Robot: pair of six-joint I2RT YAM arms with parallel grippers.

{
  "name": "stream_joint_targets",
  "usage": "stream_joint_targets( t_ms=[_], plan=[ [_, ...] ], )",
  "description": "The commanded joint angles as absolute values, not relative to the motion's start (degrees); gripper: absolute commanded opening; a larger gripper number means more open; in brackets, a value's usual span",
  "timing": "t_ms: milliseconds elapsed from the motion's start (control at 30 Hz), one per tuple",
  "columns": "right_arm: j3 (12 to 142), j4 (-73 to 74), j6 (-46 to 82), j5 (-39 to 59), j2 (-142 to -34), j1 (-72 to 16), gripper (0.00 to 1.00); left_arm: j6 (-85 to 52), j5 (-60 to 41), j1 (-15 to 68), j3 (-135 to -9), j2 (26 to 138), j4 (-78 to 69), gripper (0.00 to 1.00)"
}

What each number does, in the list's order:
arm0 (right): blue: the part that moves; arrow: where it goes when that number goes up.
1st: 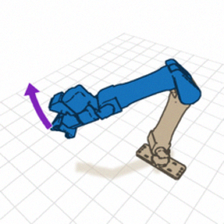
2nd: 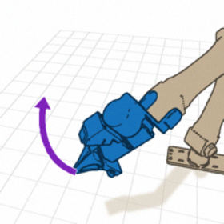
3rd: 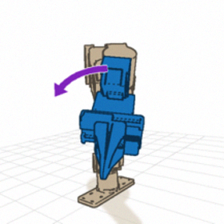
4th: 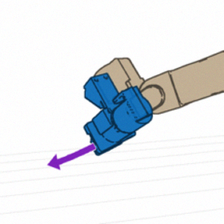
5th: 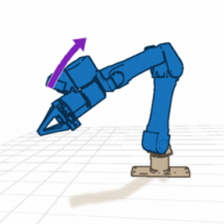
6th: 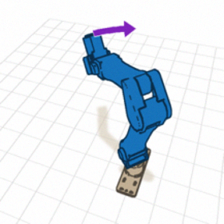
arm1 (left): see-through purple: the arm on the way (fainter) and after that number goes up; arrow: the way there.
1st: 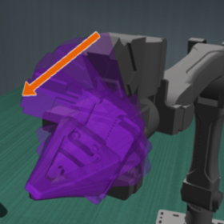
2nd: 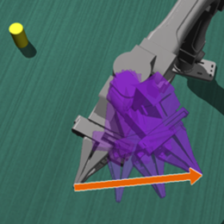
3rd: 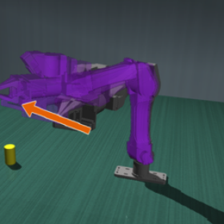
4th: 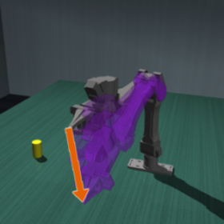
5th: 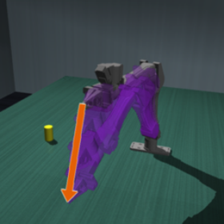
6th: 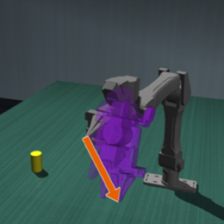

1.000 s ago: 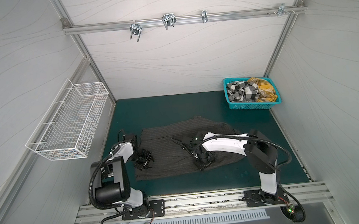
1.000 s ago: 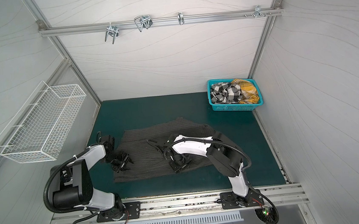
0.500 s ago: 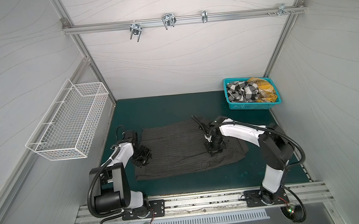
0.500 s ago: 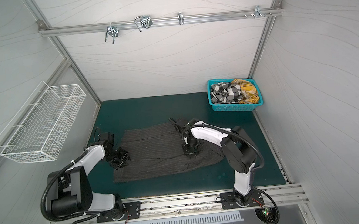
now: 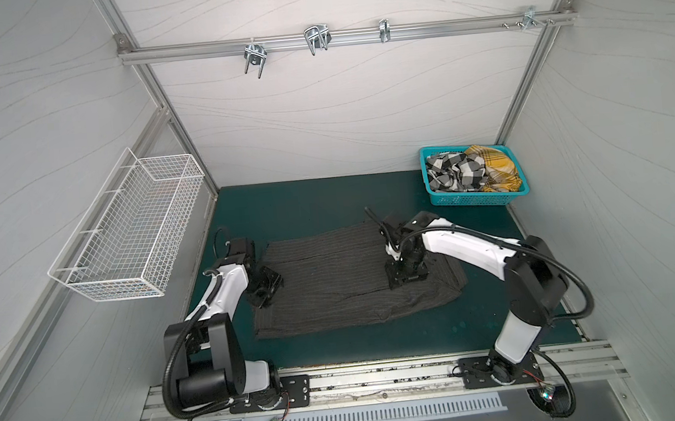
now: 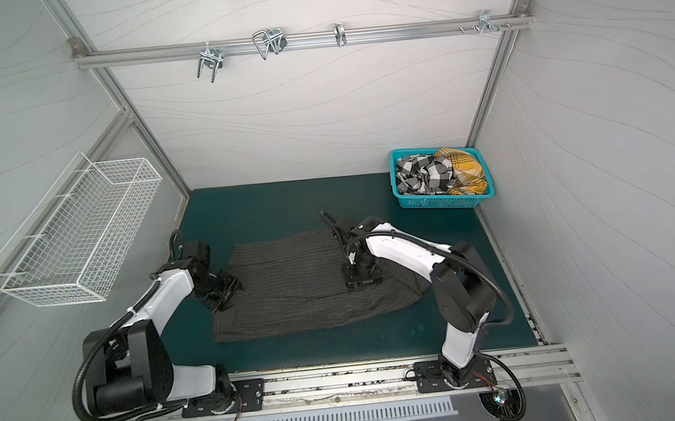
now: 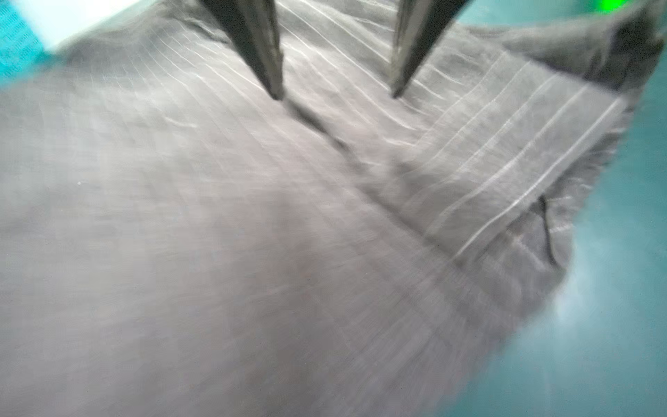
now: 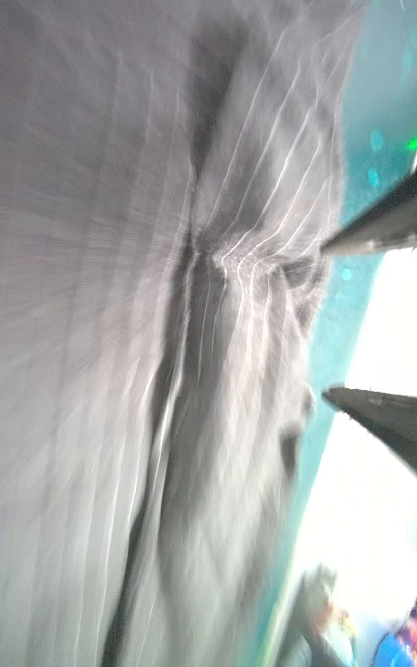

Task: Fold and stack the long sleeve shirts

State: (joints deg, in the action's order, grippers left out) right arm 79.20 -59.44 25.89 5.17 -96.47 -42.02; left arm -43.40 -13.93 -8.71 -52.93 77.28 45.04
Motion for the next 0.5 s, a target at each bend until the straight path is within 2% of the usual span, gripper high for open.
stream_joint_targets(
  t_ms=[0, 100, 267, 467],
  plan=[
    [84.42, -60.45, 25.88, -1.85, -91.46, -38.92, 0.69, -36.49, -8.28, -7.07, -65.49, 76.2, 43.05, 0.55],
    [84.01, -53.38, 27.5, -1.69, -89.33, -34.11, 0.75, -33.23, -5.23, -5.36, -71.43, 81.92, 40.23, 0.58],
    [81.24, -43.14, 32.59, 5.75, -90.17, -23.0, 0.75, -29.05, -4.77, -5.54, -81.2, 94.01, 39.21, 0.61],
    [86.61, -43.46, 28.48, 8.47, -98.04, -19.5, 0.74, -23.91, -3.73, -5.75, -89.77, 106.73, 40.95, 0.64]
  ],
)
